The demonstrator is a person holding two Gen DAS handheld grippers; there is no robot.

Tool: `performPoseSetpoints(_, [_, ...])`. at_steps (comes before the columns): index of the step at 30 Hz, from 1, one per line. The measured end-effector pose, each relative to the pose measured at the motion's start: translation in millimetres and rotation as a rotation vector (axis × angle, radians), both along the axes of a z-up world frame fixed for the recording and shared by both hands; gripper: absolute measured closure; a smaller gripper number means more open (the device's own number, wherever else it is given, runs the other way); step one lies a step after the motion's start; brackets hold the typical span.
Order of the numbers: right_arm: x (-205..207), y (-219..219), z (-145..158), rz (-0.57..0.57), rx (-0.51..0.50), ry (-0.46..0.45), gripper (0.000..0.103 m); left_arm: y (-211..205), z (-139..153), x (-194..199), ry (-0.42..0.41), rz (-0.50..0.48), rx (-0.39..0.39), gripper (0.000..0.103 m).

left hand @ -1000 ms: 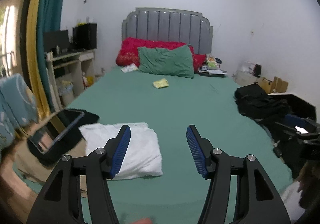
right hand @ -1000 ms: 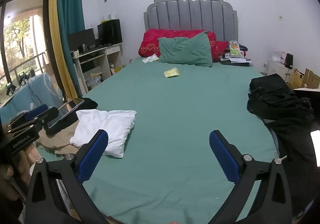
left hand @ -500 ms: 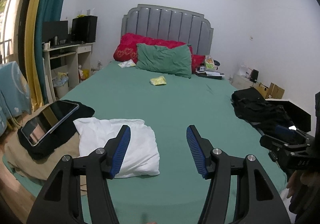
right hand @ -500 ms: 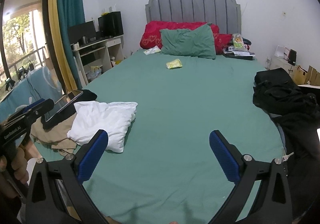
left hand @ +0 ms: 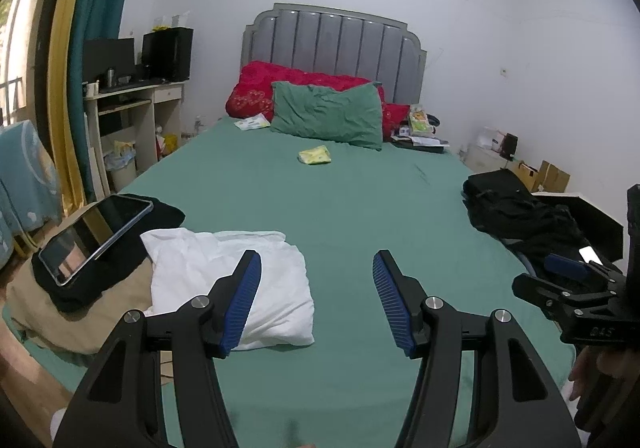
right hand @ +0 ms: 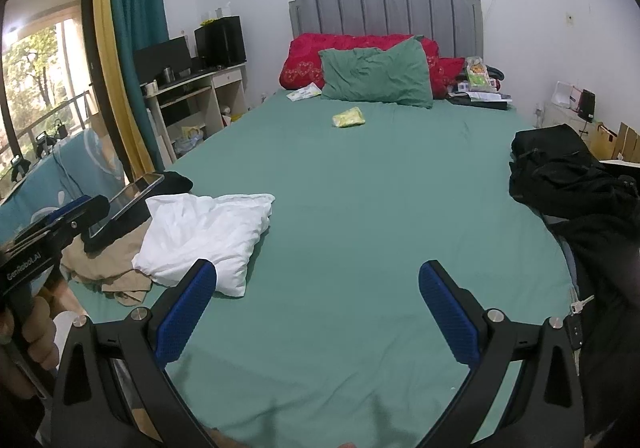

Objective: Fold large clothes

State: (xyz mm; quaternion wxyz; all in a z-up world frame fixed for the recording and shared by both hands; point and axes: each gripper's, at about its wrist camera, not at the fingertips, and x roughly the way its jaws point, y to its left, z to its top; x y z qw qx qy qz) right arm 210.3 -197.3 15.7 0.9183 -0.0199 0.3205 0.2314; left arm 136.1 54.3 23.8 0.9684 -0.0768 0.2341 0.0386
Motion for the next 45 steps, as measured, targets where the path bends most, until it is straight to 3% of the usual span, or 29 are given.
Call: performPoseSetpoints(45, [-9, 9, 1, 0.001, -0.004, -0.001, 0.003, -14, 5, -2, -0.006, 0.015, 0.001, 0.042])
